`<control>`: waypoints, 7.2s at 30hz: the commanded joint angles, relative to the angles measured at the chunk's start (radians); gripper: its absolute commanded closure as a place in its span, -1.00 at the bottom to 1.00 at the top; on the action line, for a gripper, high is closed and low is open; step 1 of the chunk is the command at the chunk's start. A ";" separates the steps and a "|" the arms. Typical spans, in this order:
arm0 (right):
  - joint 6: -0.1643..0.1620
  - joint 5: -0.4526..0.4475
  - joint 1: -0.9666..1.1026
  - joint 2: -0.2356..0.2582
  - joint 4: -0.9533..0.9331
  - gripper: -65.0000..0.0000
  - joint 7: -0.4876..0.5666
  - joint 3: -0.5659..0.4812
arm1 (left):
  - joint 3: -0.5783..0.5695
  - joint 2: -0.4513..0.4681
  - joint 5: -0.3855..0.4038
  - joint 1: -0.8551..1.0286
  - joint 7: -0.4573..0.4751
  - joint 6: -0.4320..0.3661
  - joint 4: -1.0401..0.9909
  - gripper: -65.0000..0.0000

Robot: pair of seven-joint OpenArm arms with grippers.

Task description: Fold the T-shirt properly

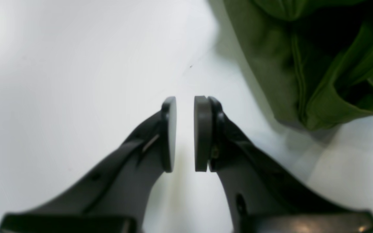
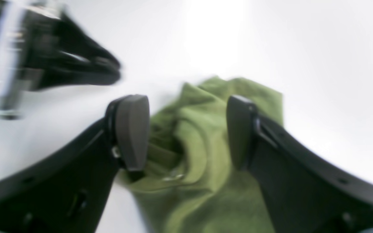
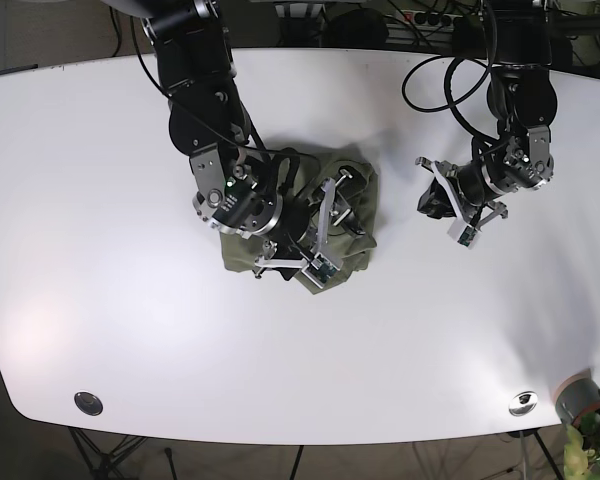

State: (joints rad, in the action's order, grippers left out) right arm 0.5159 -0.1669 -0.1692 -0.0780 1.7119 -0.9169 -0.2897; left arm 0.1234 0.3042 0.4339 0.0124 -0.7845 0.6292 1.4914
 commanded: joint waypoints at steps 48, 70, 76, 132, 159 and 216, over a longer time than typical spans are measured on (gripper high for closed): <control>0.000 -0.016 -0.301 -0.046 -0.370 0.84 0.080 0.001 | 0.002 0.010 0.015 0.002 0.021 0.004 0.016 0.77; -0.001 -0.024 -0.382 -0.065 -0.540 0.40 0.273 0.028 | -0.020 0.003 0.015 0.001 0.021 0.004 0.018 0.77; -0.049 -0.026 -0.402 -0.062 -0.531 -0.23 0.305 0.036 | -0.083 0.008 0.015 -0.004 0.021 0.004 0.024 0.76; -0.050 -0.027 -0.180 0.149 -0.634 0.82 0.424 0.349 | -0.262 -0.058 -0.111 -0.151 0.156 -0.137 -0.148 0.42; -0.038 -0.026 -0.128 0.148 -0.484 0.82 0.328 0.344 | -0.067 -0.013 0.003 -0.013 0.155 -0.137 -0.068 0.42; -0.003 -0.029 -0.089 0.063 -0.074 -0.38 0.026 0.355 | -0.247 0.053 0.003 -0.269 0.297 -0.144 -0.059 0.41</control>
State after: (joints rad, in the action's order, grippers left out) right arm 0.5133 -0.1879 -0.1951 -0.0151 1.6783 -0.9035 0.0643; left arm -0.1379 0.3508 0.4206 -0.2687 -0.4984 0.4892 1.3441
